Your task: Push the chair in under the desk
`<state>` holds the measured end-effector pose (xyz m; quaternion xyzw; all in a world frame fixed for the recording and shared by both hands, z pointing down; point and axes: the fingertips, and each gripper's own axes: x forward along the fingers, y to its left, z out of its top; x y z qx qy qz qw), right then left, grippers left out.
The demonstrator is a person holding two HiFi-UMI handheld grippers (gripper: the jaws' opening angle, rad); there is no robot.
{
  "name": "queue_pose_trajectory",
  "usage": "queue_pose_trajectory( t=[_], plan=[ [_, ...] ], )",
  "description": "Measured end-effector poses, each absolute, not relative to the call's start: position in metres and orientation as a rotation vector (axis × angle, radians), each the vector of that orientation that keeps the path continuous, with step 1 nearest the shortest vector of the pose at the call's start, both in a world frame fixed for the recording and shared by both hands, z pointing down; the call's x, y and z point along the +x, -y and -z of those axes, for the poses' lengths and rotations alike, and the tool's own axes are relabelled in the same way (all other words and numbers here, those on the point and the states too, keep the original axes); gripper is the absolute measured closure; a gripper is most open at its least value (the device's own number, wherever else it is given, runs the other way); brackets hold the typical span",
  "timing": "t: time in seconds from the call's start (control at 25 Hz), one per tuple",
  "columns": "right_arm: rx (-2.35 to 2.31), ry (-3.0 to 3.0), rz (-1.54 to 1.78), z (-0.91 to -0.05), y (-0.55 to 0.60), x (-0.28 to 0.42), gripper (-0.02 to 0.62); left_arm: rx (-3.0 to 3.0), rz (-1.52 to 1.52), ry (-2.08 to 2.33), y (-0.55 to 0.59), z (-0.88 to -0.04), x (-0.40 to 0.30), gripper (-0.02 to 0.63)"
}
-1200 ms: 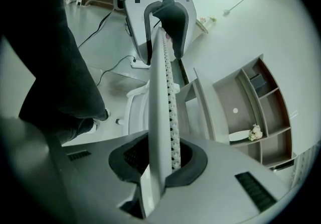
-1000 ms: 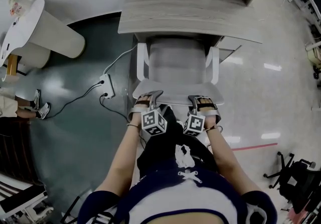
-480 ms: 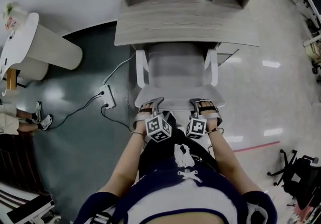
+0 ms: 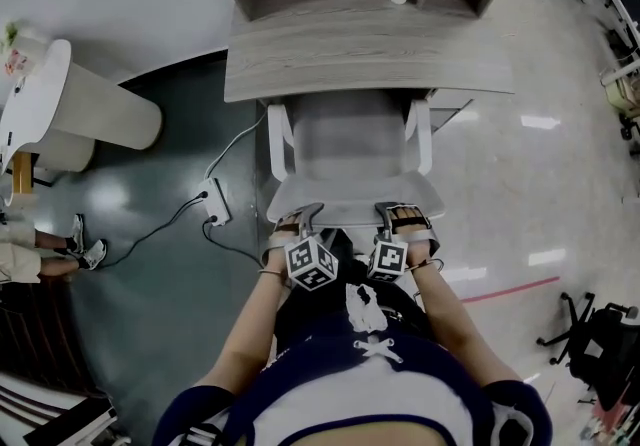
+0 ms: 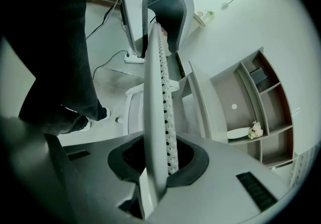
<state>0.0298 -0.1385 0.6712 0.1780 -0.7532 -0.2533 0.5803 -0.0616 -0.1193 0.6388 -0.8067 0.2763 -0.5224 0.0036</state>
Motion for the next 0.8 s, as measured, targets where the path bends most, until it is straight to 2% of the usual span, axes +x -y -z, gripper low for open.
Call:
queue_pose_trajectory(
  t=[0.8],
  plan=[
    [0.429,1.762,0.546,-0.666,0.164,0.034,0.545,-2.512,1.587,-0.859,0.139,-0.636,-0.054,0.36]
  ],
)
